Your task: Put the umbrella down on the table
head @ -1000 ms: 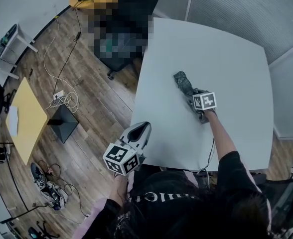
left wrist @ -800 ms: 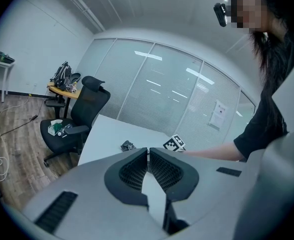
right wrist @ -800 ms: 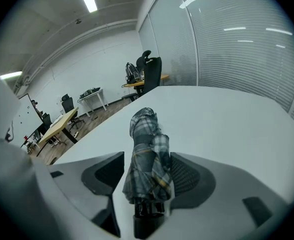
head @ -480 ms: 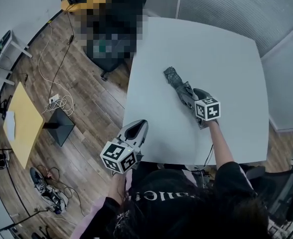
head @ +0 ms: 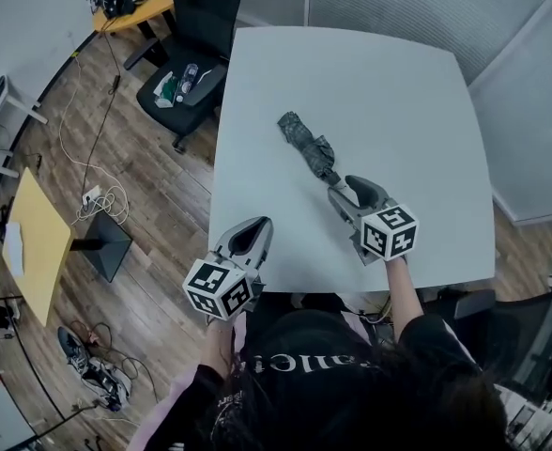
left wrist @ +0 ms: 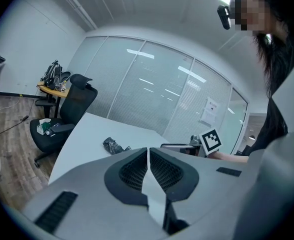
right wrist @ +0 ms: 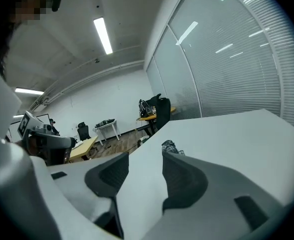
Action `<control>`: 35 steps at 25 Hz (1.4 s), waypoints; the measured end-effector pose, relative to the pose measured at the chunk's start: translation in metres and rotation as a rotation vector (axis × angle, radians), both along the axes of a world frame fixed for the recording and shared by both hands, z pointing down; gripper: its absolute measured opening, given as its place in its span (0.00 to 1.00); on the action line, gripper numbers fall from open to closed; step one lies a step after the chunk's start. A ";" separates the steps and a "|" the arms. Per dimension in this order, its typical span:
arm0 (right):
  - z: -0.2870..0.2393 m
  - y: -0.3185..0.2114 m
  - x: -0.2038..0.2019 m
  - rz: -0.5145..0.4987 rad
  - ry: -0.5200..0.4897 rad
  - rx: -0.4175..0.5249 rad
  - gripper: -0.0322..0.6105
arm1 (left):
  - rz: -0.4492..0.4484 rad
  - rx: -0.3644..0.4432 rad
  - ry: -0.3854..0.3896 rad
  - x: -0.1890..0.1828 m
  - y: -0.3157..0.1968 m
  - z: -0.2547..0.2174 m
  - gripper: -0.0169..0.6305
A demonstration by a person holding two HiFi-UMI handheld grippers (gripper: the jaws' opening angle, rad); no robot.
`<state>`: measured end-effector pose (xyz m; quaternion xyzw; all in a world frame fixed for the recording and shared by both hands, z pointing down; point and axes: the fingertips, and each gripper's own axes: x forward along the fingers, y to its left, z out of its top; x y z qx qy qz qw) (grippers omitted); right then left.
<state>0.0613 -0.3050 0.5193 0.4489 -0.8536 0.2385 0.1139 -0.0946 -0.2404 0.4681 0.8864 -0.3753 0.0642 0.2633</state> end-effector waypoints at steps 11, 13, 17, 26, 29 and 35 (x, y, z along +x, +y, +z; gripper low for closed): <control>-0.019 0.076 0.030 0.043 0.013 0.046 0.26 | 0.060 0.020 -0.001 0.060 0.033 -0.002 0.07; -0.022 0.086 0.035 0.046 -0.002 0.049 0.25 | 0.064 0.025 0.000 0.069 0.039 -0.003 0.07; -0.028 0.104 0.040 0.035 -0.021 0.062 0.21 | 0.062 0.037 0.003 0.084 0.052 -0.005 0.07; -0.032 0.132 0.041 -0.017 -0.039 0.072 0.12 | 0.029 0.042 0.005 0.101 0.082 -0.006 0.07; -0.032 0.137 0.039 -0.042 -0.049 0.072 0.11 | 0.015 0.040 0.003 0.104 0.089 -0.004 0.07; -0.033 0.144 0.034 -0.086 -0.035 0.077 0.10 | -0.007 0.051 0.003 0.104 0.096 -0.008 0.07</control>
